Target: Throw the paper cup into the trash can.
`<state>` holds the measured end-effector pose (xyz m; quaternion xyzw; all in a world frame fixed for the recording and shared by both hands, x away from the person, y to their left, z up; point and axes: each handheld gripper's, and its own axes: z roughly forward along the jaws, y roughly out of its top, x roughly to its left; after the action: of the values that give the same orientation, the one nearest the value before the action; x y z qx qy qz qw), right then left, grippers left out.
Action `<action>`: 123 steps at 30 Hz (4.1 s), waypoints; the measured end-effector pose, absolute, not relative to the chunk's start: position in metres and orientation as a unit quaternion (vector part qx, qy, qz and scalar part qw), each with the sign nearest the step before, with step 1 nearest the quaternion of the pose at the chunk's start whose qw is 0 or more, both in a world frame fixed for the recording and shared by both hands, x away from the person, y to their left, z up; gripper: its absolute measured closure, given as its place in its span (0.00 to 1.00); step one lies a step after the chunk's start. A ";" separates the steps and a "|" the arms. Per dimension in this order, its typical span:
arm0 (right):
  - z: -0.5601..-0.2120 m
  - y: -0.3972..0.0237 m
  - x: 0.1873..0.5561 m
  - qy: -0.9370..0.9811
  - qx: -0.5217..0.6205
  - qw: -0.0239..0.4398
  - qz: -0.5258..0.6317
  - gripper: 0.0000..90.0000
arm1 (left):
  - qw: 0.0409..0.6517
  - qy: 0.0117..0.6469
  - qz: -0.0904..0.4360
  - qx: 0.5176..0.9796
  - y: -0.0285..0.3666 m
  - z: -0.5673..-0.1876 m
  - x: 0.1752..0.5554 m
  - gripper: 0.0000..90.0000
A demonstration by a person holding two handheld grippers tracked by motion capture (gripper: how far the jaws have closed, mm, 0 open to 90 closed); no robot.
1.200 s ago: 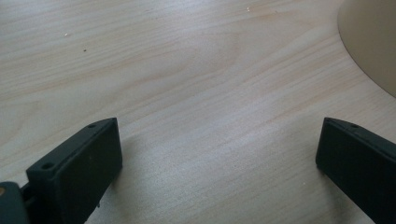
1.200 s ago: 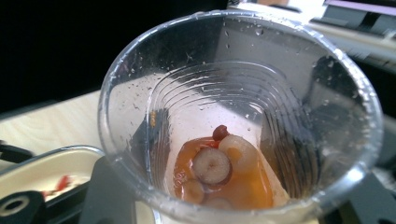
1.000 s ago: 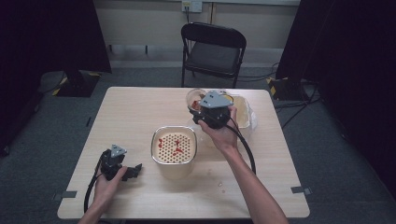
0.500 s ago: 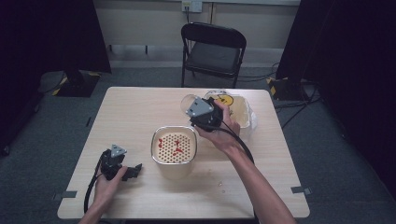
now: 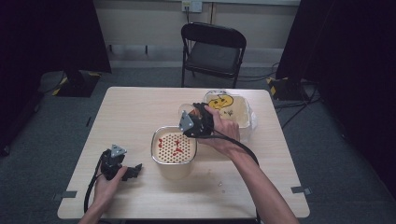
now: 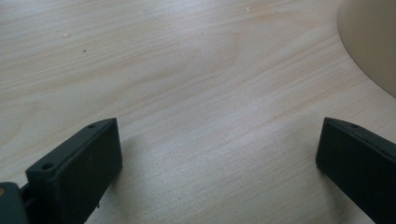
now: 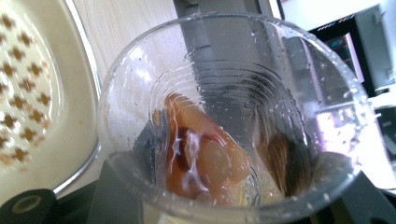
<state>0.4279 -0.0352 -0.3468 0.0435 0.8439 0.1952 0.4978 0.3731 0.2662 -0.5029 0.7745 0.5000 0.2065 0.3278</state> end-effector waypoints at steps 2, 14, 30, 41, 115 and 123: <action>-0.349 -0.032 0.426 0.842 0.023 0.509 0.174 0.53 | 0.328 0.500 0.206 0.775 0.266 -0.503 0.373 0.00; -0.360 -0.019 0.418 0.830 -0.048 0.547 0.096 0.53 | 0.328 0.500 0.206 0.775 0.266 -0.503 0.373 0.00; -0.371 -0.006 0.403 0.779 -0.147 0.609 0.004 0.54 | 0.328 0.500 0.206 0.774 0.266 -0.503 0.373 0.00; -0.380 -0.004 0.396 0.721 -0.207 0.659 -0.058 0.54 | 0.327 0.500 0.207 0.775 0.266 -0.503 0.373 0.00; -0.318 -0.043 0.421 0.810 0.159 0.402 0.397 0.57 | 0.329 0.500 0.206 0.774 0.266 -0.503 0.373 0.00; -0.310 -0.056 0.435 0.768 0.235 0.282 0.525 0.57 | 0.328 0.500 0.206 0.774 0.266 -0.503 0.373 0.00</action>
<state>0.4347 -0.0559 -0.3096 0.2351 0.7676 0.5254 0.2819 0.3731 0.2661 -0.5029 0.7743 0.5002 0.2059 0.3285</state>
